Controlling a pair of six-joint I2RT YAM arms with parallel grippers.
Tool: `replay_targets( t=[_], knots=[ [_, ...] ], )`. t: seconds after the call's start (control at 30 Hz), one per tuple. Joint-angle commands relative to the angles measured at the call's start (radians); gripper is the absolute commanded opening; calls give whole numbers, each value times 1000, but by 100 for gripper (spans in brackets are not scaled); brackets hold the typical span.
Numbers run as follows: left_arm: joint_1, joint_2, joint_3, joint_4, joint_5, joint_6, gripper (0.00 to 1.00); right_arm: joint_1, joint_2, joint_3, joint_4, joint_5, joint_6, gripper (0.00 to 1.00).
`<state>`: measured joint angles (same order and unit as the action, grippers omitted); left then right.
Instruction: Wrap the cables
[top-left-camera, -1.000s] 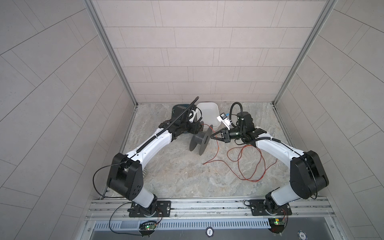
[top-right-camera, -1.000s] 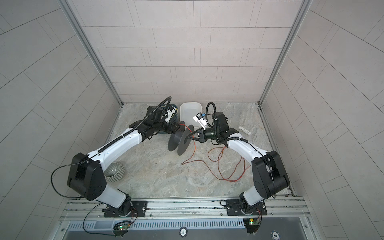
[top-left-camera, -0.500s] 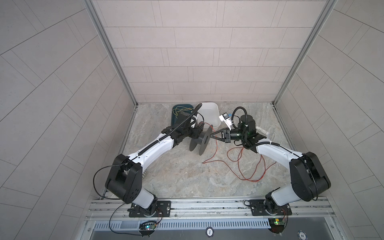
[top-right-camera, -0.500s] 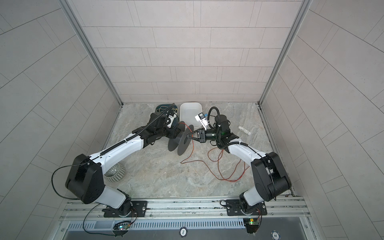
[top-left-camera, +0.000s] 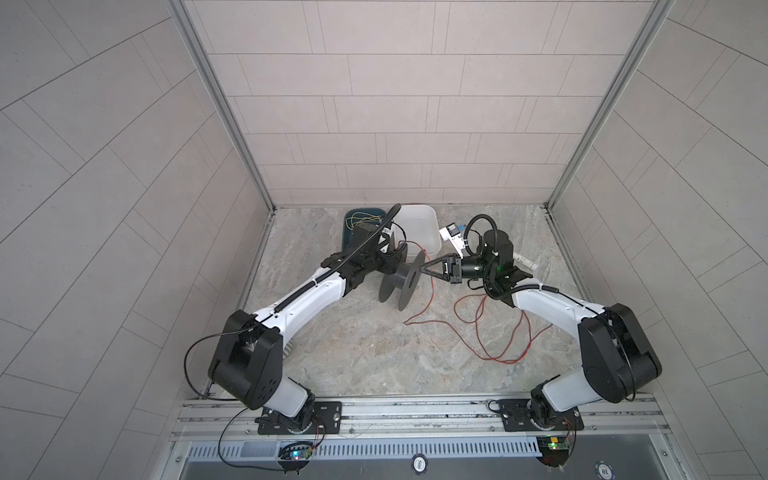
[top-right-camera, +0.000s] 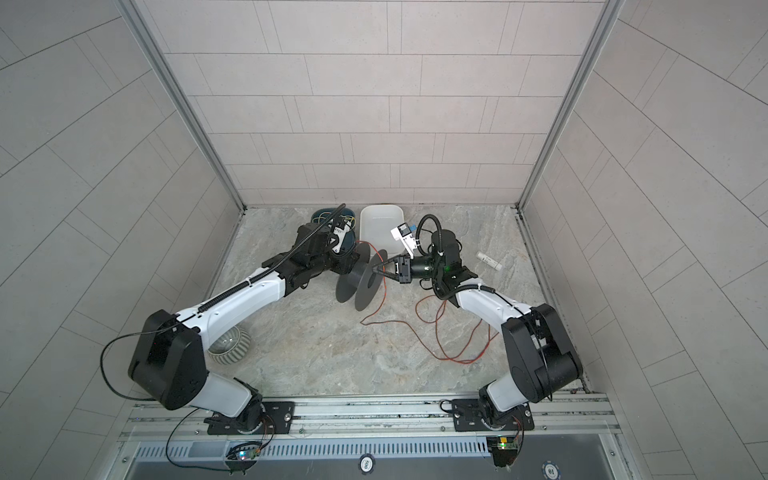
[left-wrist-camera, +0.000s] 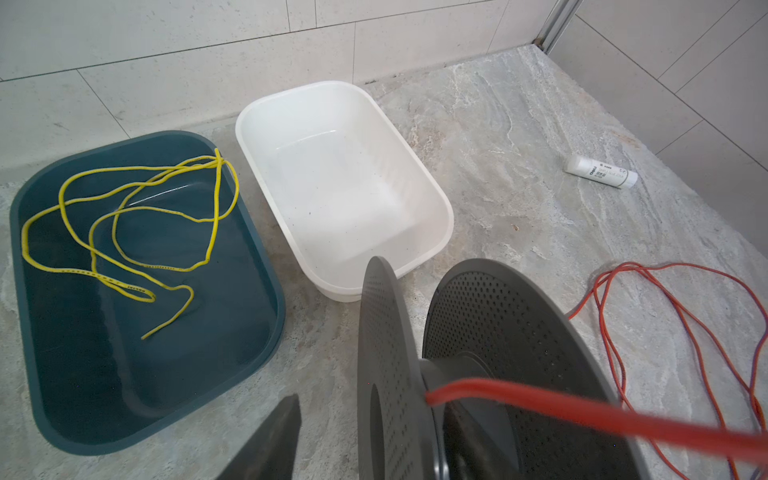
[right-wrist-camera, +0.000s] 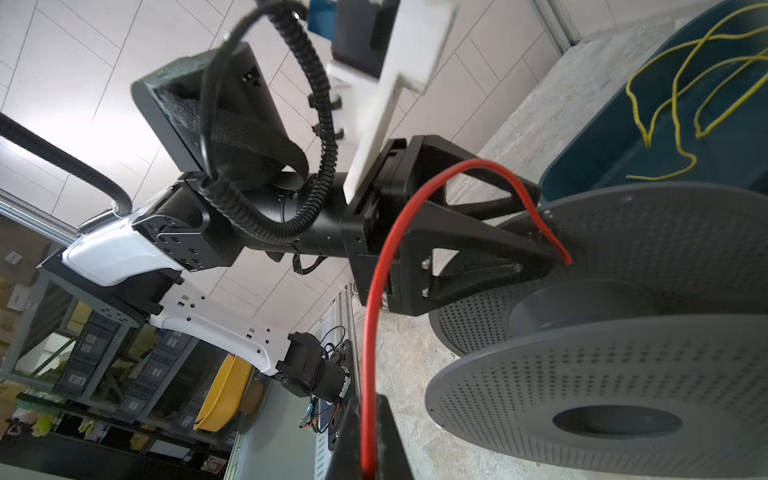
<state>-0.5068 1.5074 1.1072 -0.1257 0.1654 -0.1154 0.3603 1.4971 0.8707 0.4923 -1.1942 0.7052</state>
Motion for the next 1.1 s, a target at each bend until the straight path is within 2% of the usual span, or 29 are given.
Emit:
replay_targets(
  t=[0.0,0.27,0.7,0.93,1.07],
  knots=[
    [-1,-22,-1,31,16,-6,63,11,-37,-1,-79,24,-73,0],
    [1,6,5,48,25,-26,62,32,-26,10,-88,49,-80,0],
    [0,4,-10,59,-18,-29,49,37,-35,9,-57,62,-57,0],
    [-1,8,-18,72,-23,-36,50,43,-33,-4,-9,59,-18,0],
    [-2,14,-23,93,-22,-48,50,46,-30,-26,78,47,44,0]
  ],
)
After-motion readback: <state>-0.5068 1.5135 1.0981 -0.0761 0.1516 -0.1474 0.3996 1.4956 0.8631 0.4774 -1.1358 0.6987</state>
